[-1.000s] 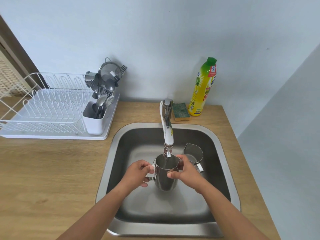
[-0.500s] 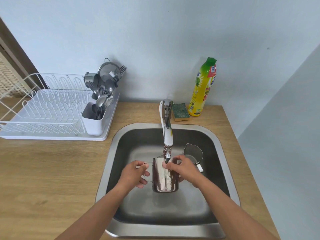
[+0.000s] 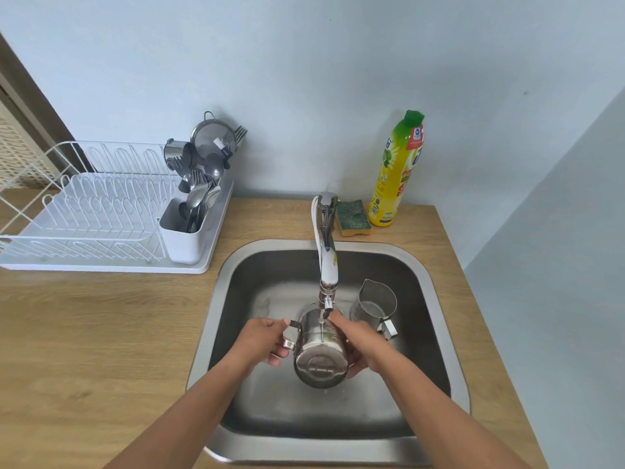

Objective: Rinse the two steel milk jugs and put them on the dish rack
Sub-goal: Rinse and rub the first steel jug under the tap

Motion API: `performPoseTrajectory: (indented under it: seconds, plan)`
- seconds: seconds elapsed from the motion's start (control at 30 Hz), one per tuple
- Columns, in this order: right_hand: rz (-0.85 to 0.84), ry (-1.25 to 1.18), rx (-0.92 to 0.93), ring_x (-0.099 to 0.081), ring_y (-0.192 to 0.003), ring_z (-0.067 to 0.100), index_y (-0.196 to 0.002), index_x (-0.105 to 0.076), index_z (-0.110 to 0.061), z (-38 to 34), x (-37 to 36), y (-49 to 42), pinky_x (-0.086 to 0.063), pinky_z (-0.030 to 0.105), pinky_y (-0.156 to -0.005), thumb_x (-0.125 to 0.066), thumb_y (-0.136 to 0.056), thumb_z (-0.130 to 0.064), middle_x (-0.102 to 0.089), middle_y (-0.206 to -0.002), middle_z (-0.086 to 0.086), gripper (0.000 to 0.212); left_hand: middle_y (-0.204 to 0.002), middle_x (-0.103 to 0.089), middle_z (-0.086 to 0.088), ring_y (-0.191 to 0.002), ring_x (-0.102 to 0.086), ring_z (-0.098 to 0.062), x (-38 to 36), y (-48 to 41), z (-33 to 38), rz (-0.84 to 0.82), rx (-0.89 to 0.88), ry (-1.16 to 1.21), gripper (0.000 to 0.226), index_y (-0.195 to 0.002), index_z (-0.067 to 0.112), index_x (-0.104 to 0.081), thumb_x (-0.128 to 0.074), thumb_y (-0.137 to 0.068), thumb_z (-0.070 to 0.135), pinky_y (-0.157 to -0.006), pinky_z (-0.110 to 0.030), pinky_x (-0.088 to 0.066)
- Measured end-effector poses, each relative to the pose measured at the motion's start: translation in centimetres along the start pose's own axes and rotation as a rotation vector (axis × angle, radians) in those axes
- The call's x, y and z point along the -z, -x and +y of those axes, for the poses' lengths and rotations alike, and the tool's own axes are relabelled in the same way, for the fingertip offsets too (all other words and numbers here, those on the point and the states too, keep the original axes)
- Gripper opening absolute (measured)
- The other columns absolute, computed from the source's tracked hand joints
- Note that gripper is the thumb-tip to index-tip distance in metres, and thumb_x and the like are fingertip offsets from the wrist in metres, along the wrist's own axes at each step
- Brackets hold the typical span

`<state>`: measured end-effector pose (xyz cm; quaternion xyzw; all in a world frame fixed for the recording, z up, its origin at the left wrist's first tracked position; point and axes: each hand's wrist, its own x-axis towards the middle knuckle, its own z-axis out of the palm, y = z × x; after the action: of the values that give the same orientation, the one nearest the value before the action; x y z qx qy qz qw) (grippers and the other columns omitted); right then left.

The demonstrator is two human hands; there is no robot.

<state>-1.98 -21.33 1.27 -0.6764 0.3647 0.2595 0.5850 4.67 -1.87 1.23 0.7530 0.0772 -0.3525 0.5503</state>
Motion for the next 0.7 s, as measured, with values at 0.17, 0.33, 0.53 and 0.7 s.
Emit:
performPoseTrajectory:
  seconds: [0.17, 0.33, 0.53, 0.7]
  plan:
    - [0.011, 0.008, 0.003, -0.071, -0.067, 0.027, -0.11, -0.064, -0.007, -0.2, 0.0, 0.5, -0.058, 0.036, -0.052, -0.054, -0.083, -0.068, -0.072, -0.08, 0.011, 0.068, -0.067, -0.064, -0.012, -0.042, -0.06, -0.014, 0.0, 0.2, 0.3, -0.043, 0.033, -0.011, 0.019, -0.092, 0.006, -0.062, -0.058, -0.097, 0.024, -0.039, -0.023, -0.051]
    - [0.061, -0.006, 0.111, -0.069, -0.077, 0.026, -0.113, -0.059, -0.011, 0.0, 0.0, 0.8, -0.062, 0.047, -0.061, -0.065, -0.08, -0.058, -0.068, -0.092, 0.007, 0.058, -0.074, -0.071, -0.012, -0.049, -0.067, -0.018, 0.3, 0.1, -0.2, -0.083, 0.036, 0.006, 0.005, -0.102, 0.018, -0.055, -0.055, -0.098, 0.022, -0.045, -0.026, -0.053]
    - [0.242, 0.203, 0.289, -0.066, -0.1, 0.015, -0.126, -0.053, -0.032, 1.0, -0.3, 1.7, -0.061, 0.041, -0.079, -0.075, -0.053, -0.073, -0.065, -0.115, -0.009, 0.087, -0.085, -0.07, -0.016, -0.057, -0.07, -0.021, 0.3, -0.2, -1.4, -0.112, 0.062, -0.054, 0.013, -0.109, 0.013, -0.062, -0.055, -0.098, 0.016, -0.053, -0.031, -0.057]
    - [0.363, 0.396, 0.404, -0.061, -0.111, 0.011, -0.134, -0.049, -0.037, 1.3, 0.1, 3.4, -0.05, 0.036, -0.097, -0.076, -0.058, -0.069, -0.064, -0.121, -0.014, 0.087, -0.081, -0.07, -0.013, -0.064, -0.072, -0.024, -0.4, -0.9, -2.0, -0.119, 0.086, -0.078, 0.012, -0.102, 0.009, -0.068, -0.06, -0.094, 0.009, -0.053, -0.03, -0.056]
